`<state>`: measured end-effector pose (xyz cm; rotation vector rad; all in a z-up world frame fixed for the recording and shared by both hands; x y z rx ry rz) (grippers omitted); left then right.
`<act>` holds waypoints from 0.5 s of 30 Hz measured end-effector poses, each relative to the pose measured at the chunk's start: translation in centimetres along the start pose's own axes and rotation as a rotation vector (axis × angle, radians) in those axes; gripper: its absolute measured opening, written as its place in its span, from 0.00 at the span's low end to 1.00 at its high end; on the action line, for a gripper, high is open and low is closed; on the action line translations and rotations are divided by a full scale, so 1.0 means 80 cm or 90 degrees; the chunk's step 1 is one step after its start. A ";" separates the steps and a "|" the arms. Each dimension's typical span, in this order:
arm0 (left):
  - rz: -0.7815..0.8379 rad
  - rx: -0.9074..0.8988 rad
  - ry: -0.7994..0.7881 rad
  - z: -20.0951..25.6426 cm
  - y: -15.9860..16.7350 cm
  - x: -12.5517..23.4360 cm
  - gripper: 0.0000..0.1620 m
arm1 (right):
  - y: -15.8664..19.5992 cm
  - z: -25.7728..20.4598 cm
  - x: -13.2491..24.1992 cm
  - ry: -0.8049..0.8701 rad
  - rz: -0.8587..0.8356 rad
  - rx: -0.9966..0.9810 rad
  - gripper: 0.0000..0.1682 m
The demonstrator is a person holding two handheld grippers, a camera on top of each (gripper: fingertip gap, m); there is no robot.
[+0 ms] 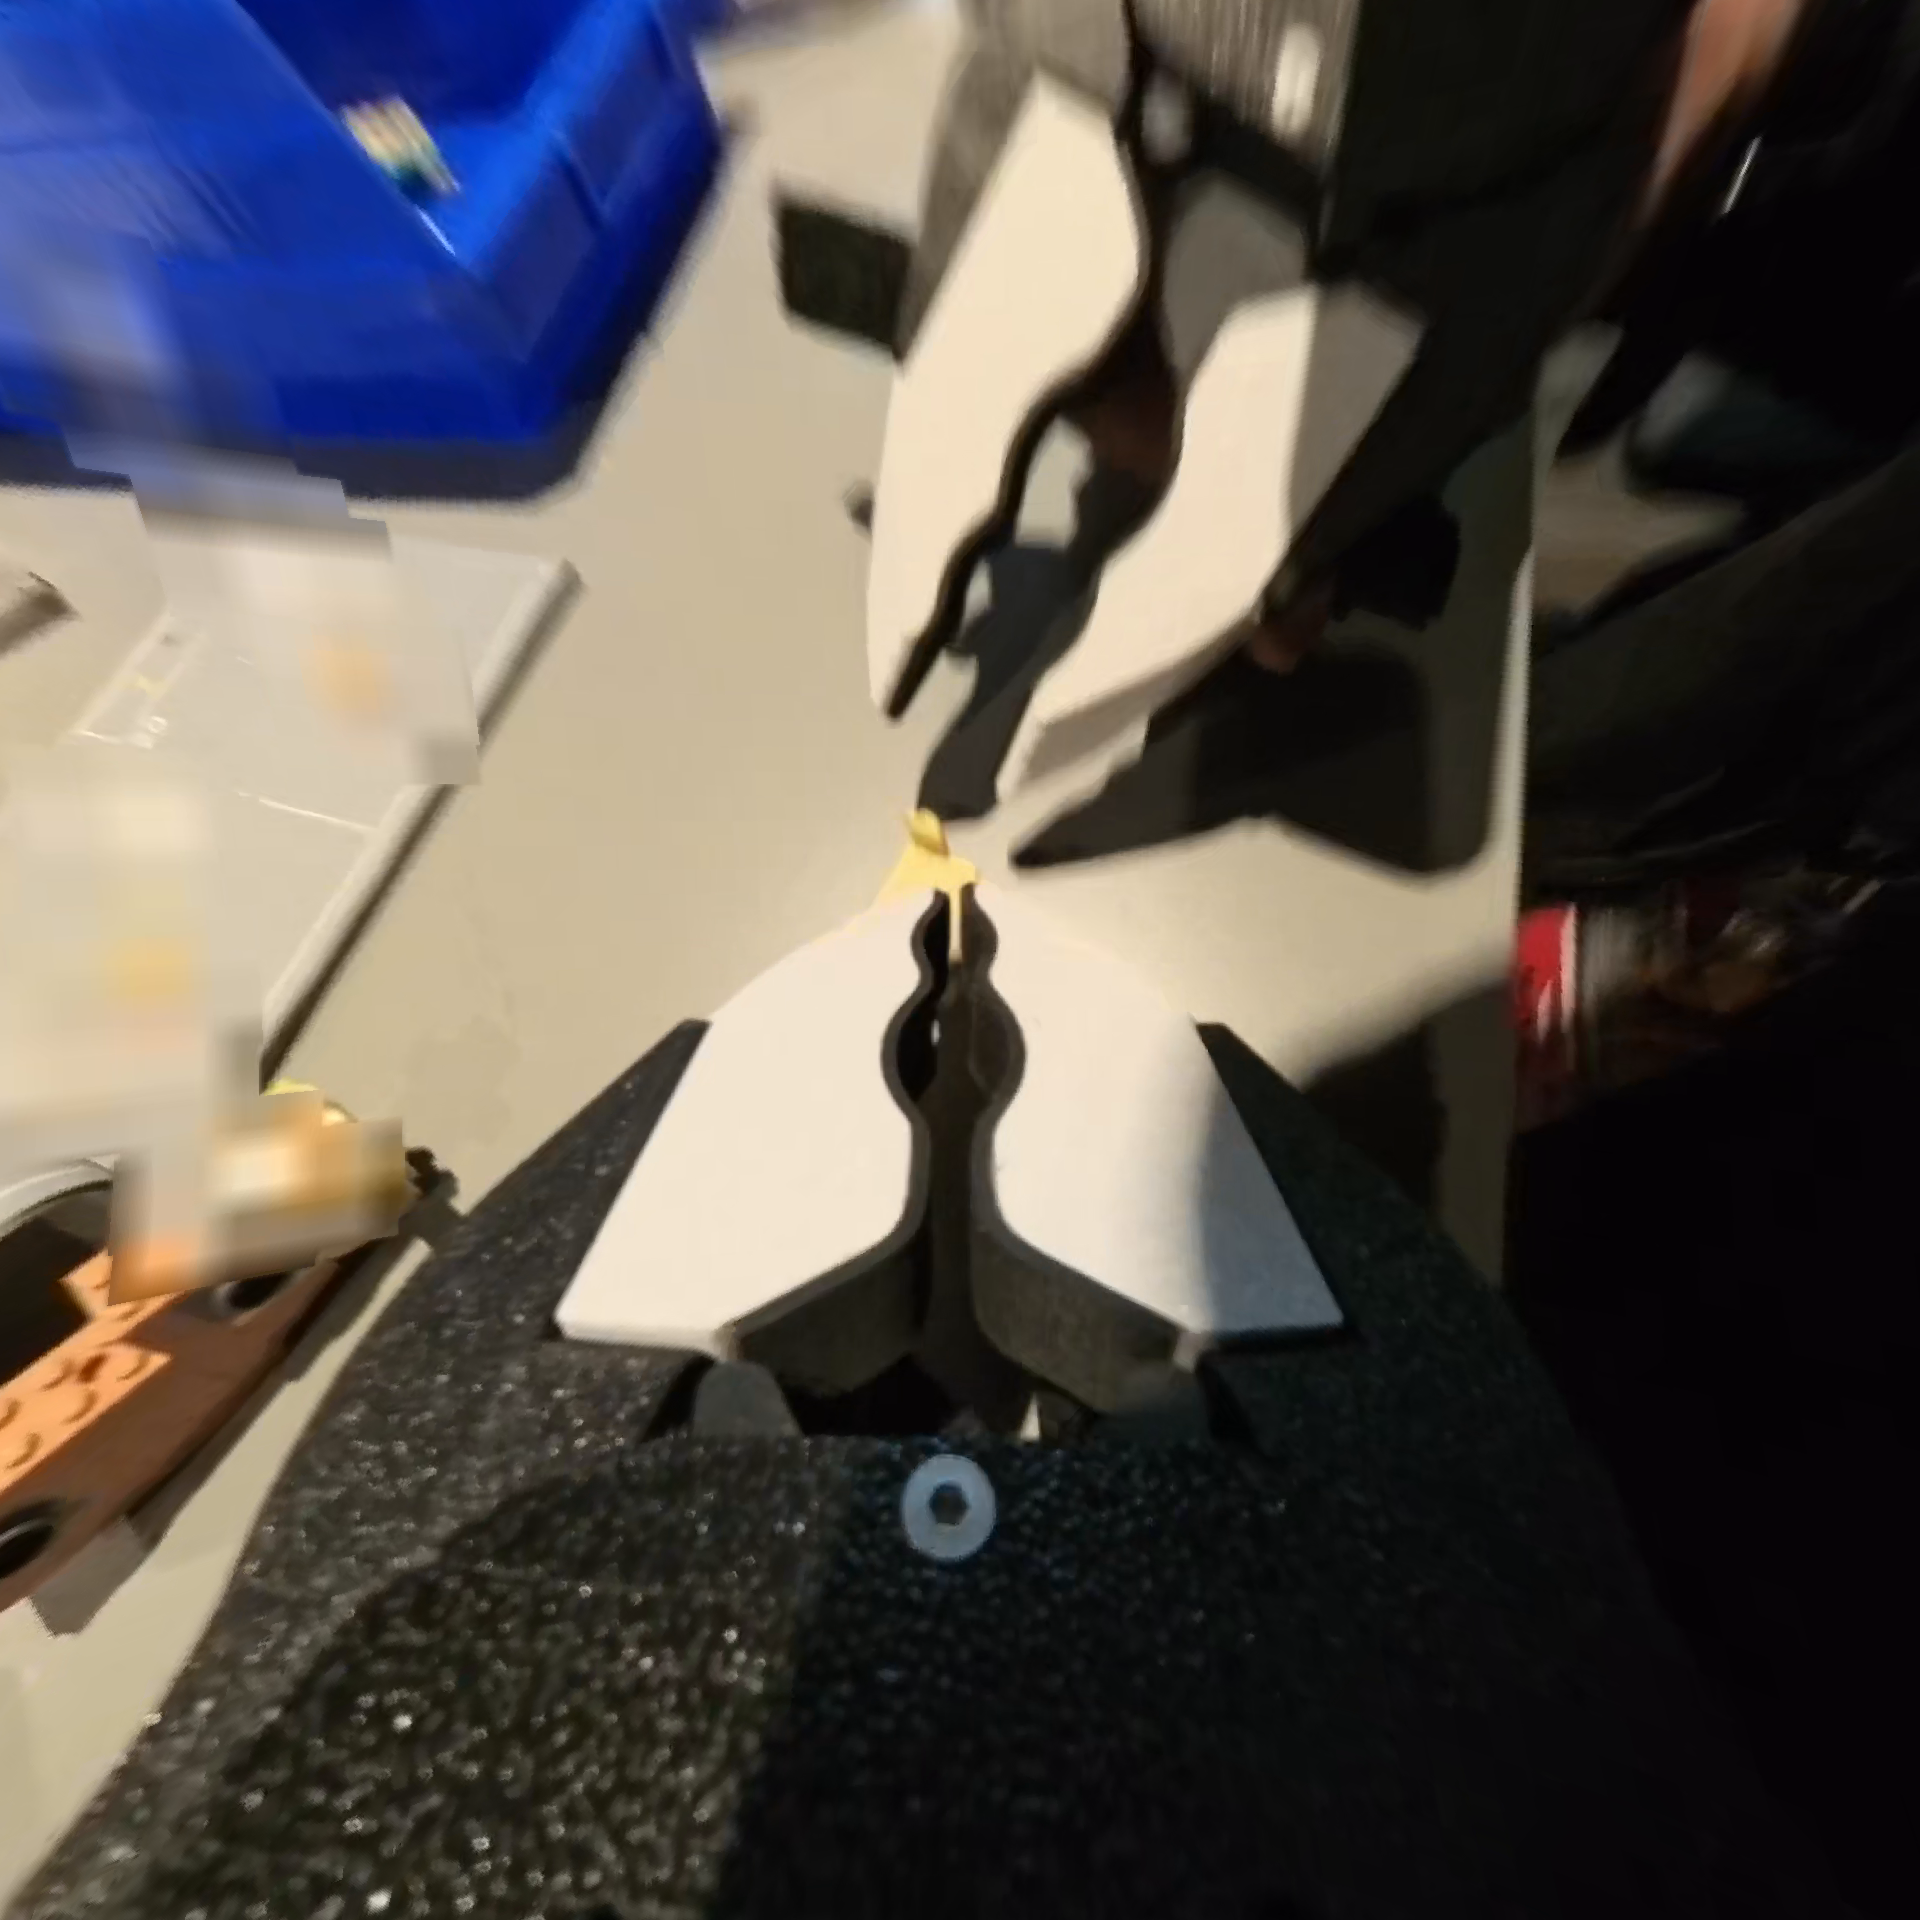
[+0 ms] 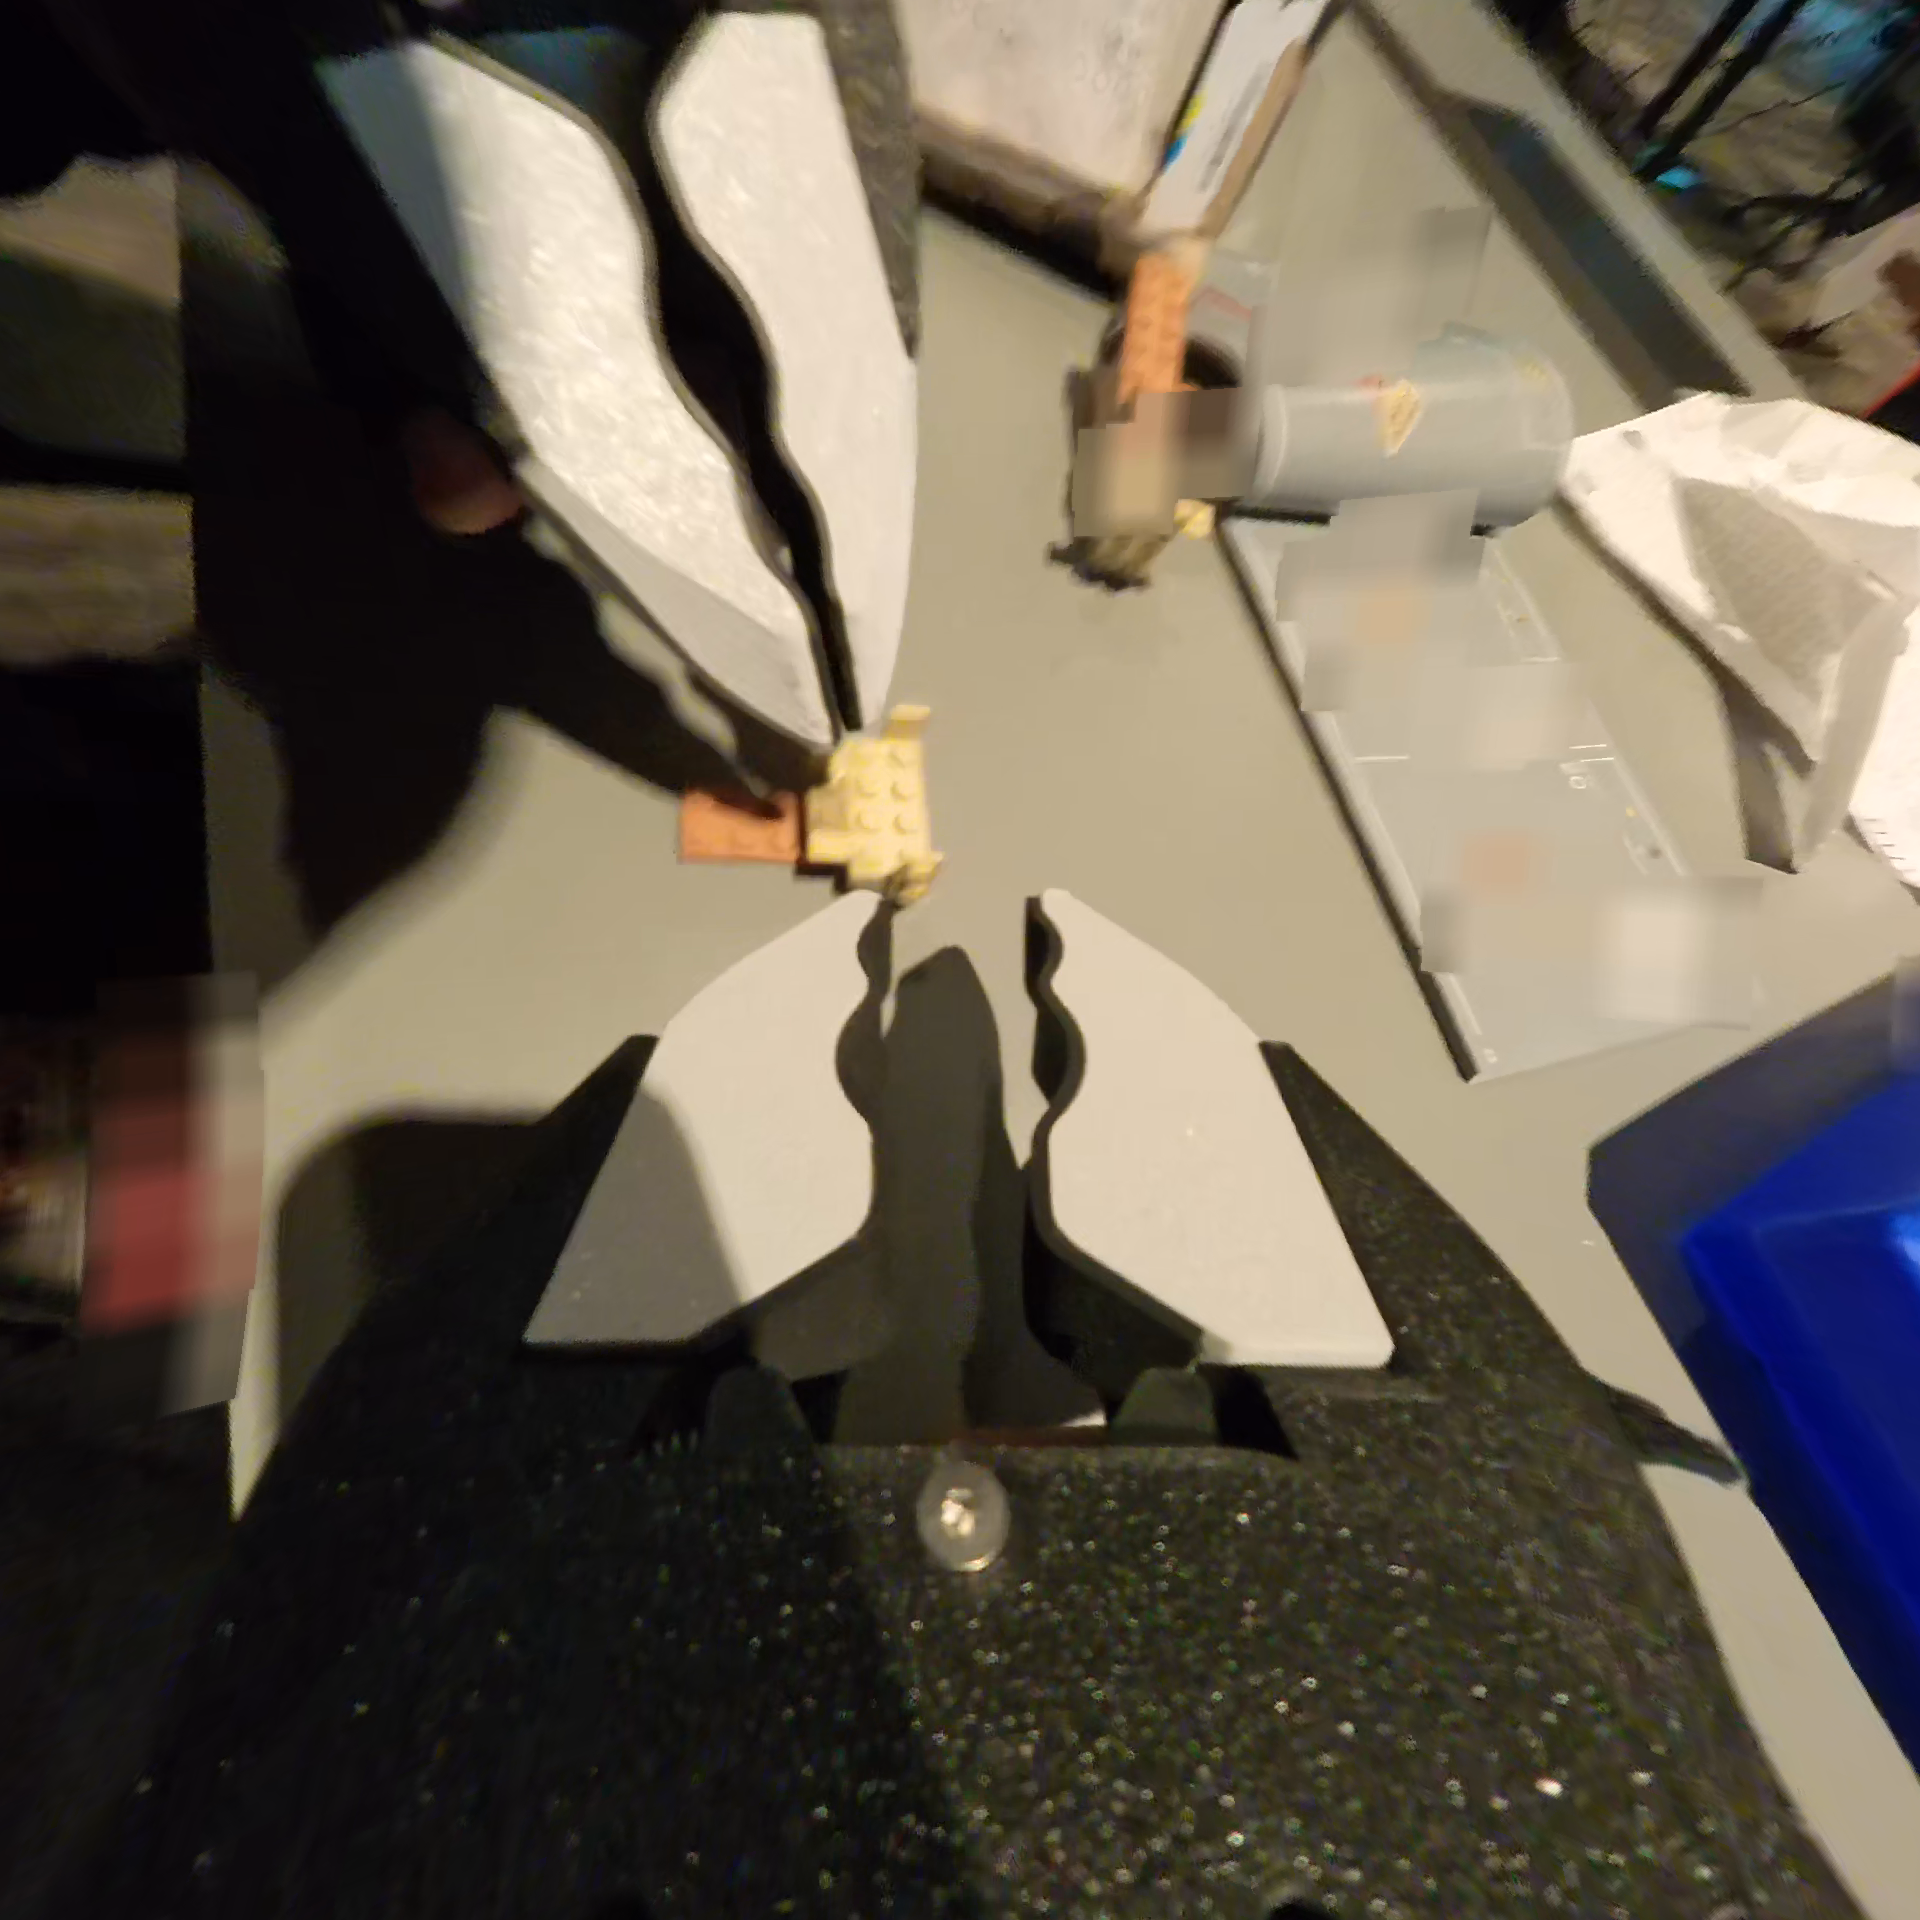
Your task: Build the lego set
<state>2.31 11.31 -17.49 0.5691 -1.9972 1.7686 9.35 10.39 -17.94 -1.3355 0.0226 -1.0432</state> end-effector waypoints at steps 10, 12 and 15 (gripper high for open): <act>0.562 0.412 -0.086 -0.044 -0.123 0.040 0.00 | -0.099 0.067 0.037 0.066 0.412 -0.391 0.38; 0.683 0.480 -0.091 -0.053 -0.135 0.055 0.00 | -0.114 0.079 0.049 0.061 0.516 -0.475 0.42; 0.775 0.527 -0.103 -0.062 -0.136 0.066 0.00 | -0.118 0.095 0.065 0.059 0.634 -0.577 0.47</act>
Point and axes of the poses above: each gripper's, where its closed fingertips meet, x back along the fingers, y out of its underside, z = x × y across the jaws, the point moved 3 cm from there along x, back along the fingers, and after that the axes turned 1 degree about x, right-handed, at the moved point
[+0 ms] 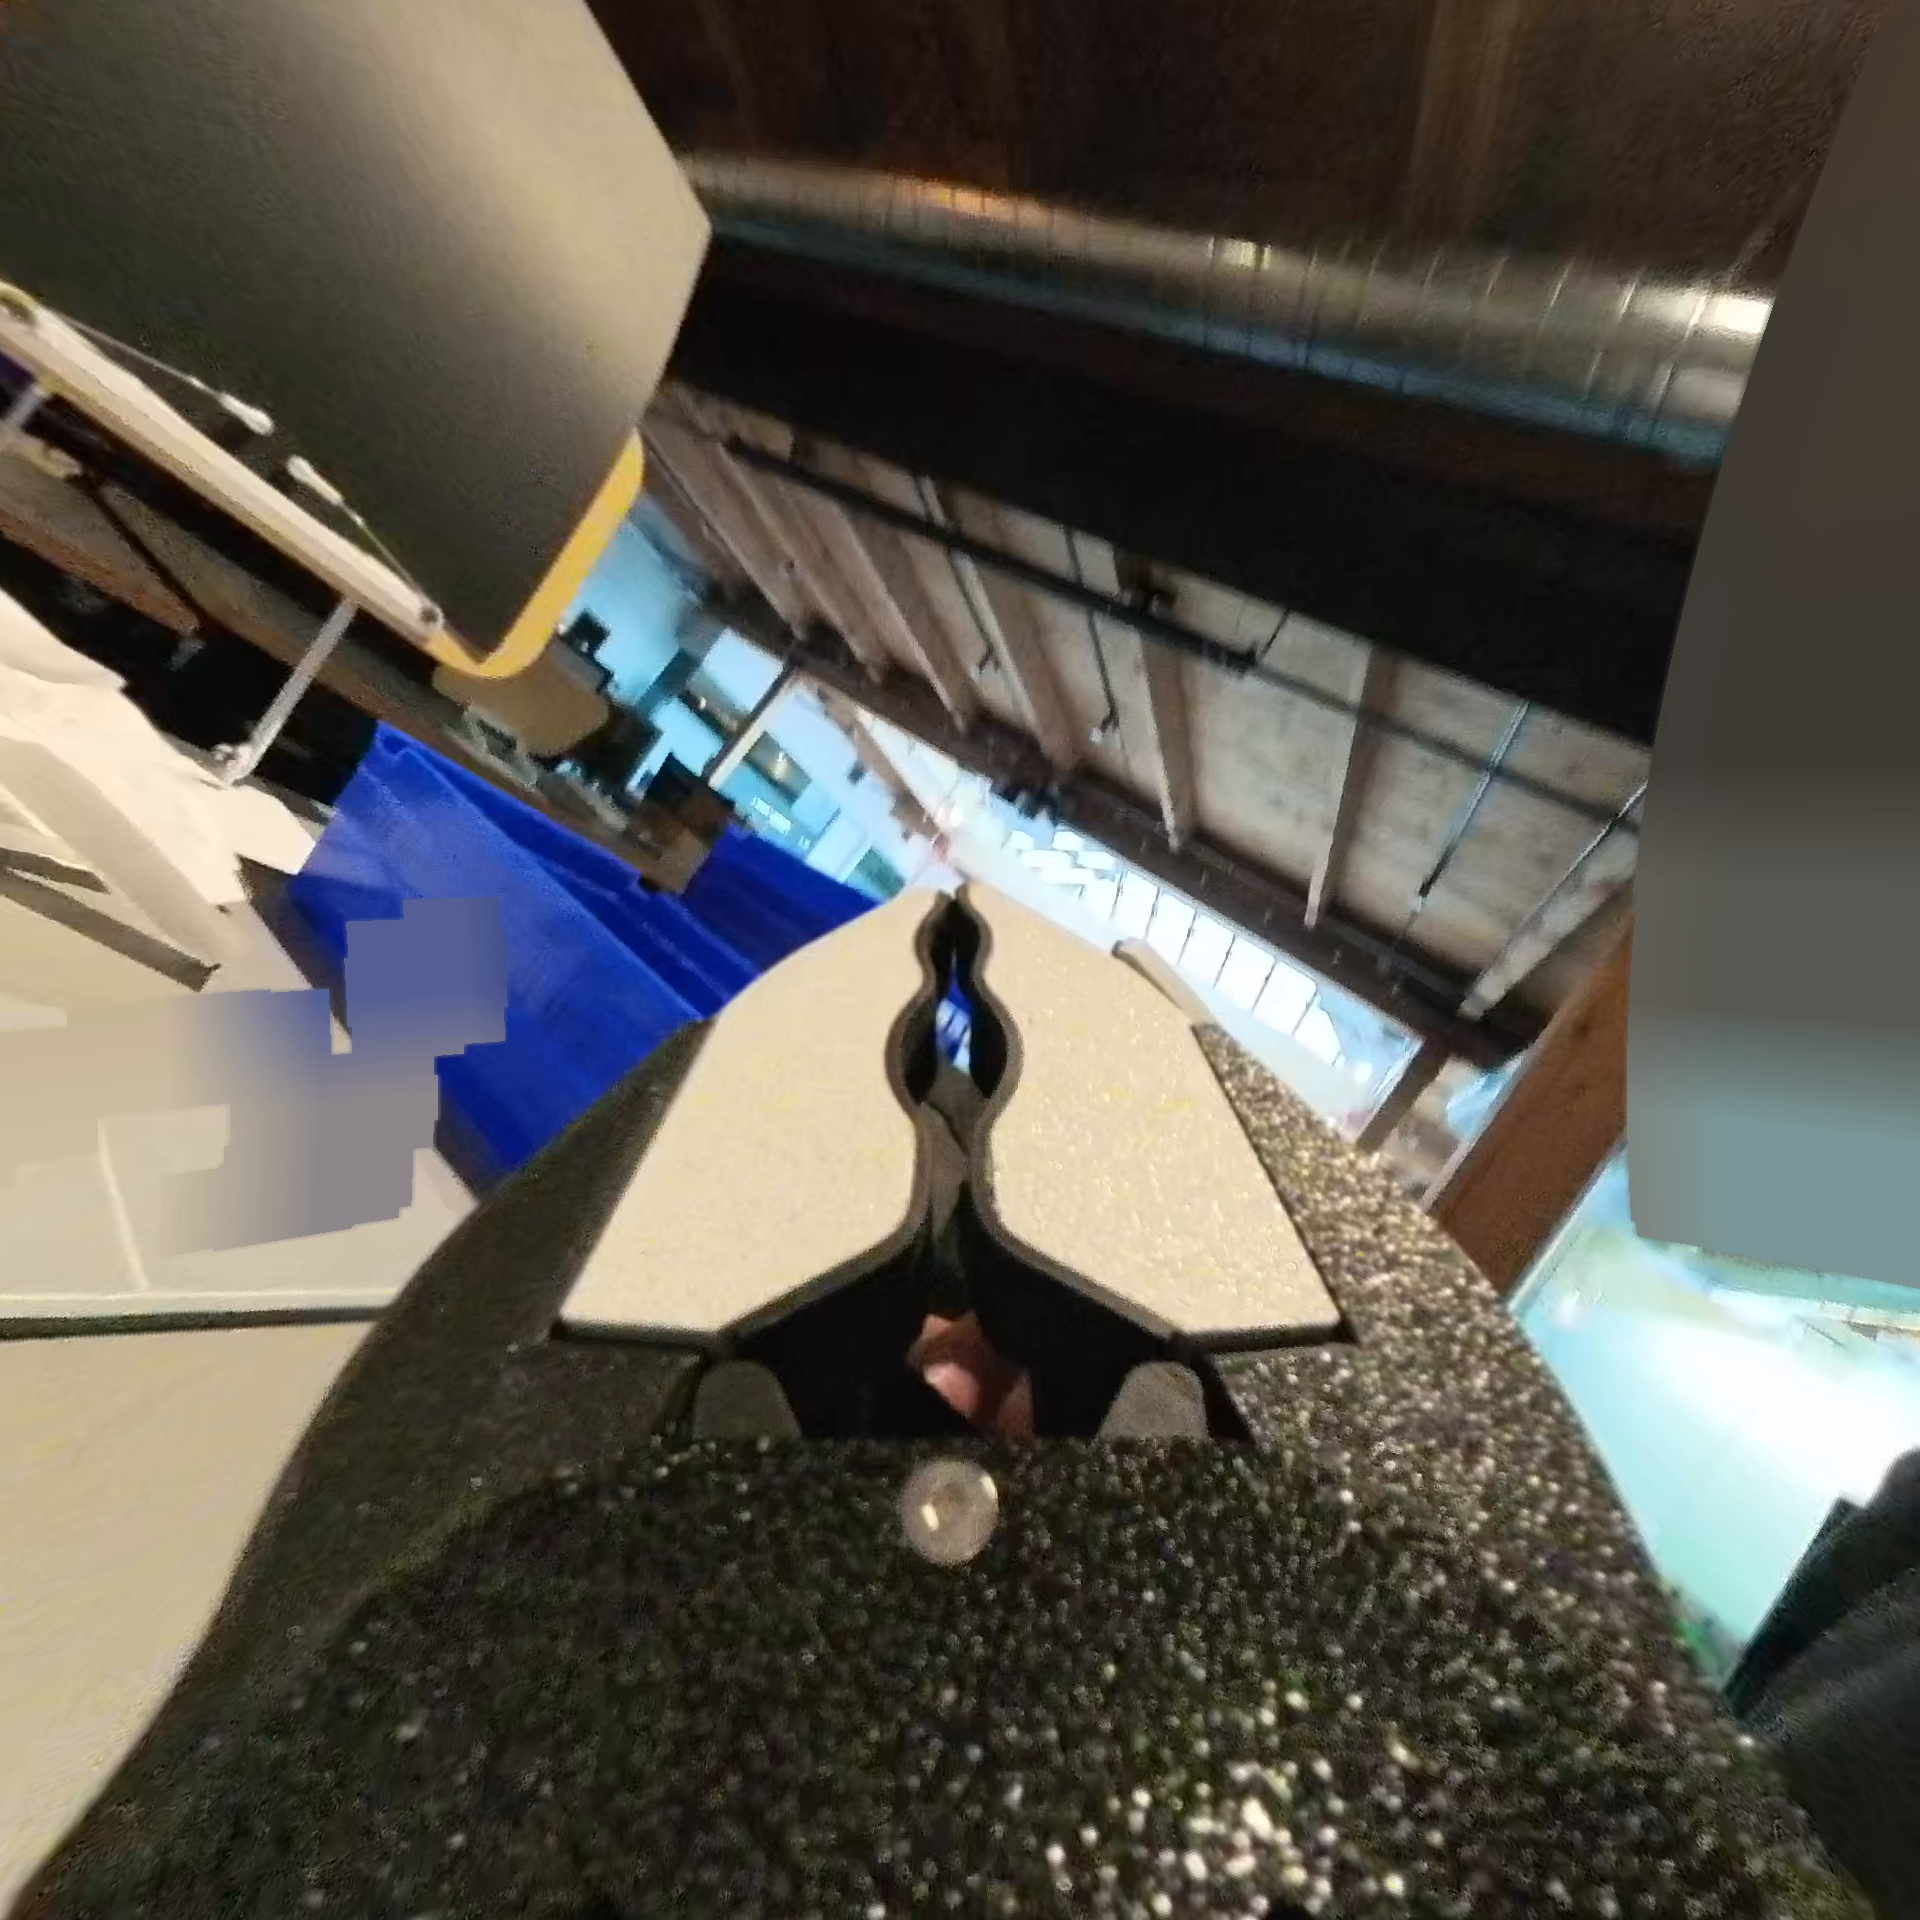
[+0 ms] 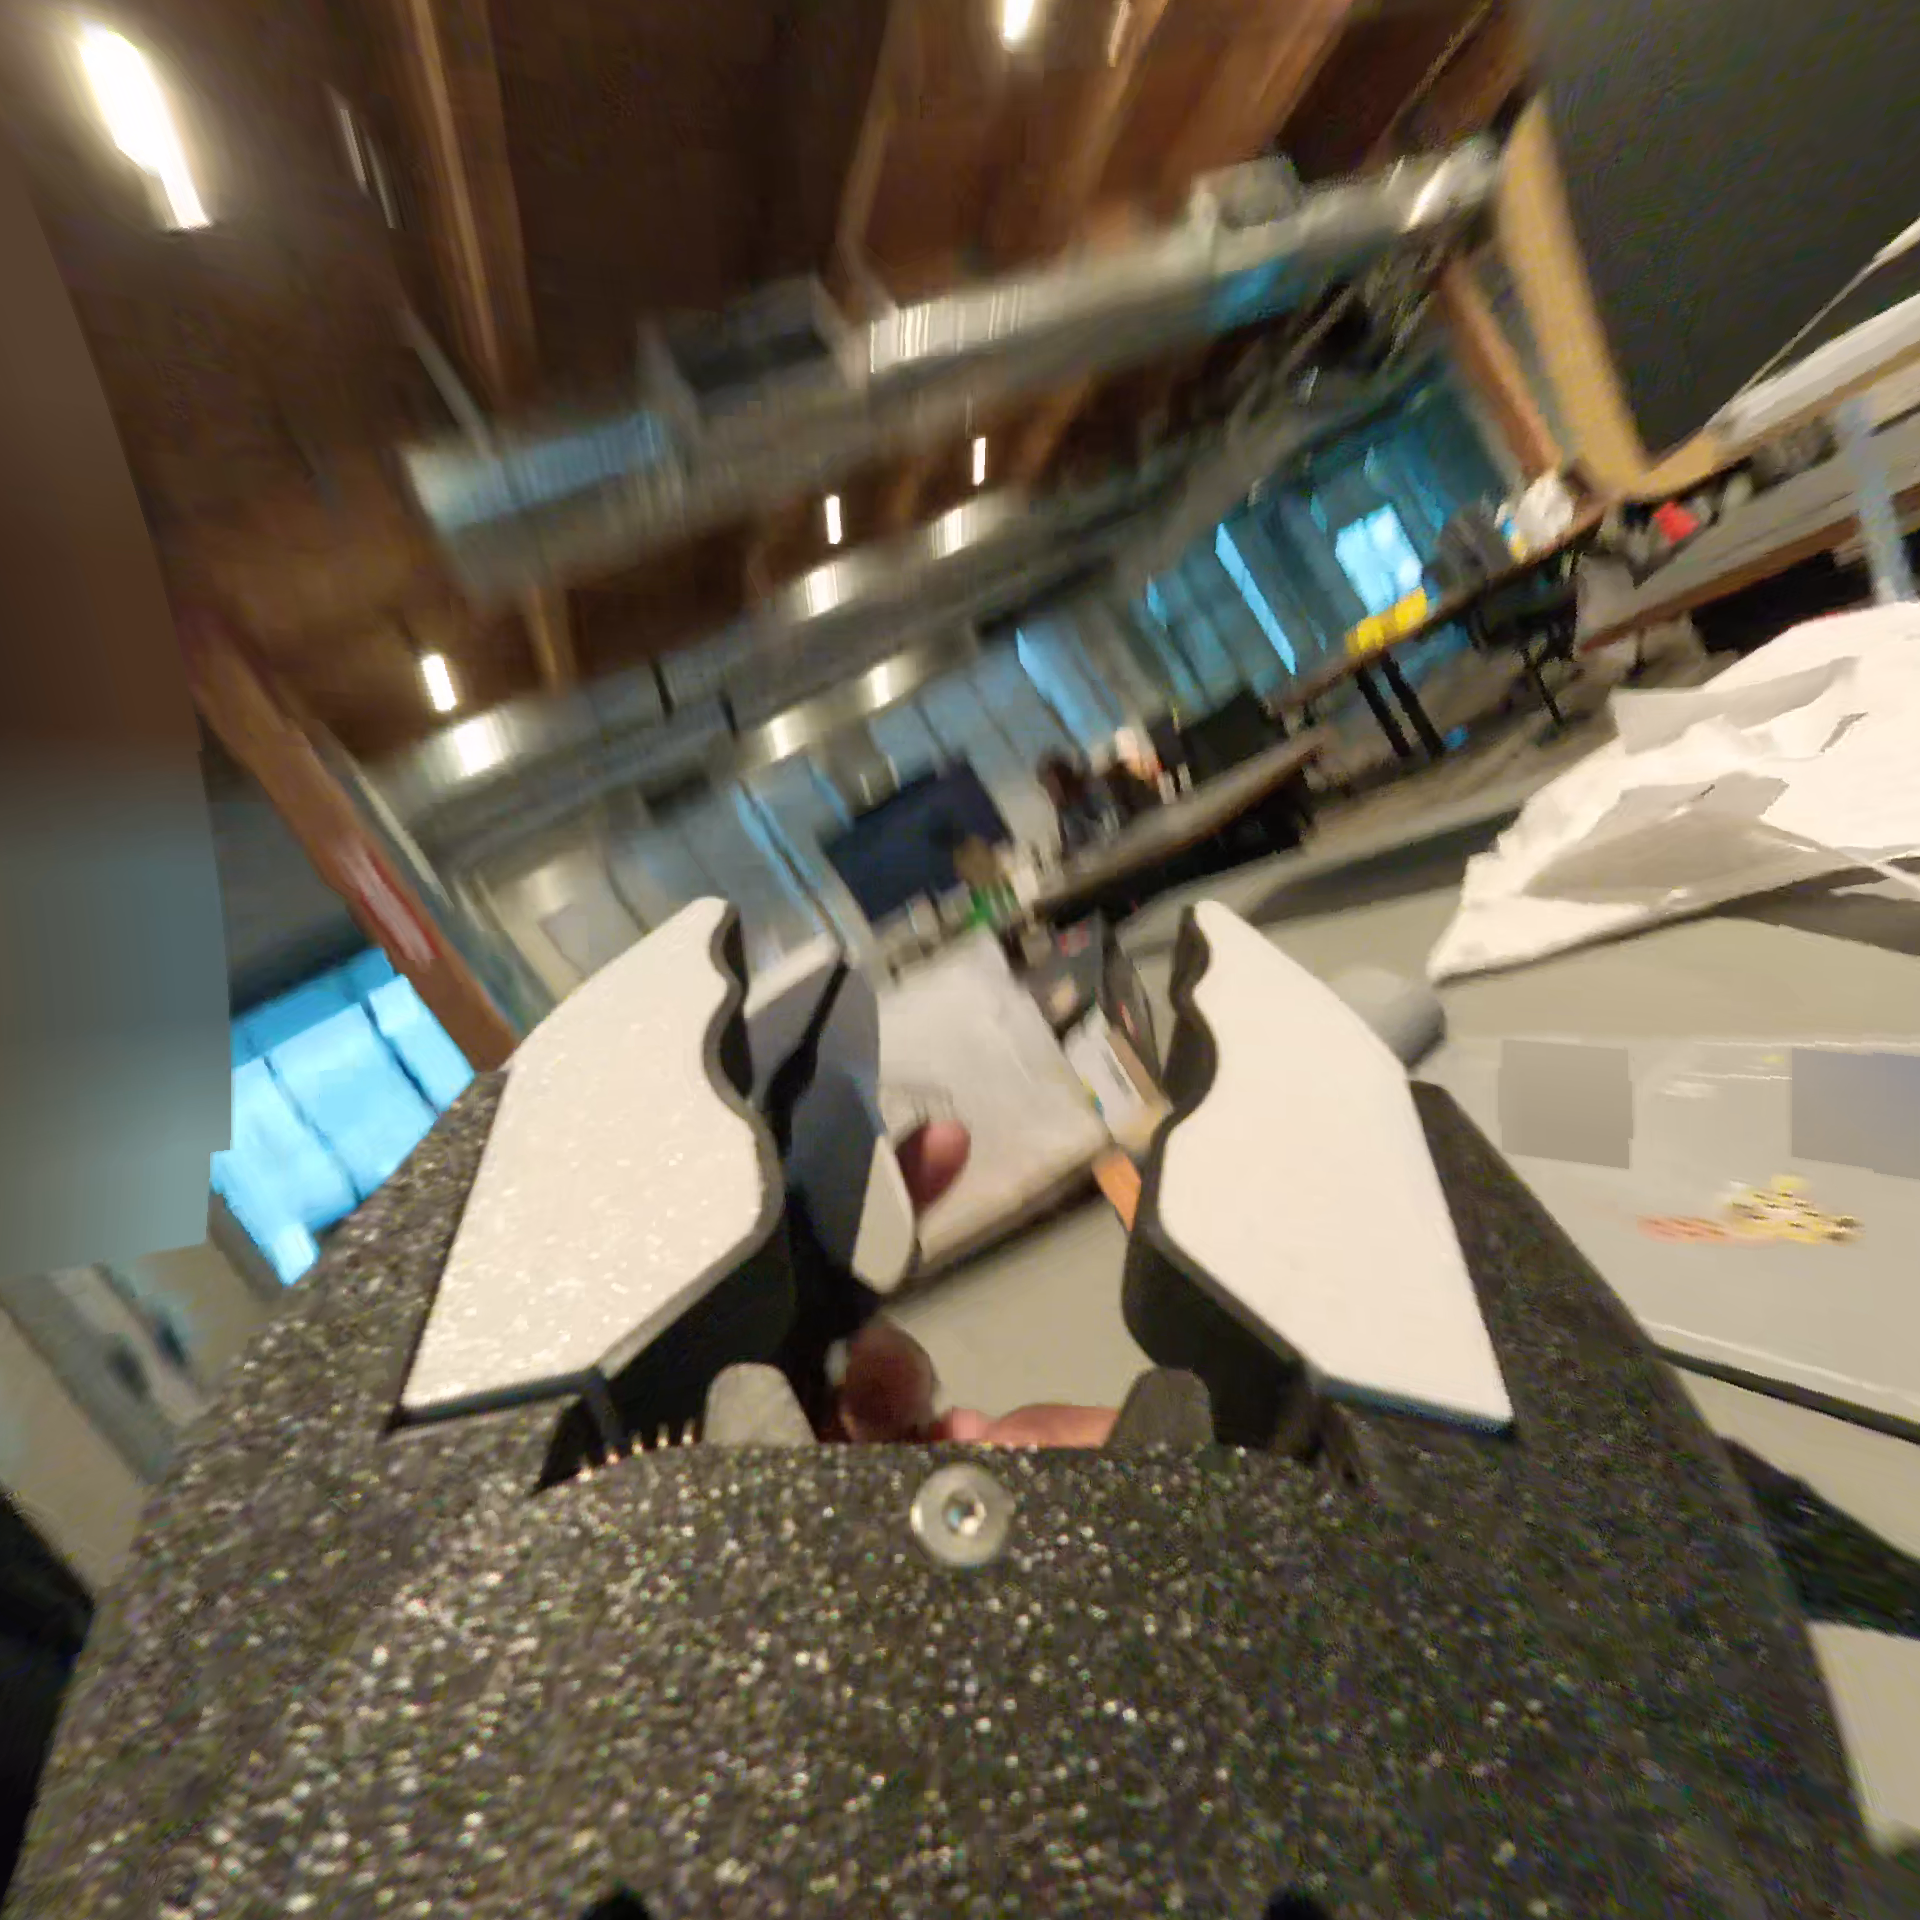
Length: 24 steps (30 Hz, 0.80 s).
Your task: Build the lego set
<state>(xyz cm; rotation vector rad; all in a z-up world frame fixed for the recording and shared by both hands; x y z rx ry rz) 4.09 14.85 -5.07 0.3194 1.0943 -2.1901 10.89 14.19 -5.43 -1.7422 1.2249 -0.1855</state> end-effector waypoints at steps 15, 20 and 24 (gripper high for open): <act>-0.132 0.118 0.136 0.026 0.077 -0.016 0.00 | -0.041 0.020 0.017 0.020 0.153 -0.078 0.41; -0.175 0.134 0.177 0.036 0.088 -0.017 0.00 | -0.043 0.015 0.012 -0.022 0.110 -0.111 0.43; -0.128 0.101 0.222 0.041 0.053 -0.019 0.00 | -0.052 0.021 0.008 -0.046 0.120 -0.066 0.47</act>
Point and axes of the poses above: each gripper's, where its closed fingertips meet, x back along the fingers, y out of its underside, z = x × y across the jaws, the point moved 3 cm from there along x, back along the fingers, and after that the axes turned 1 degree about x, right-handed, at the moved point
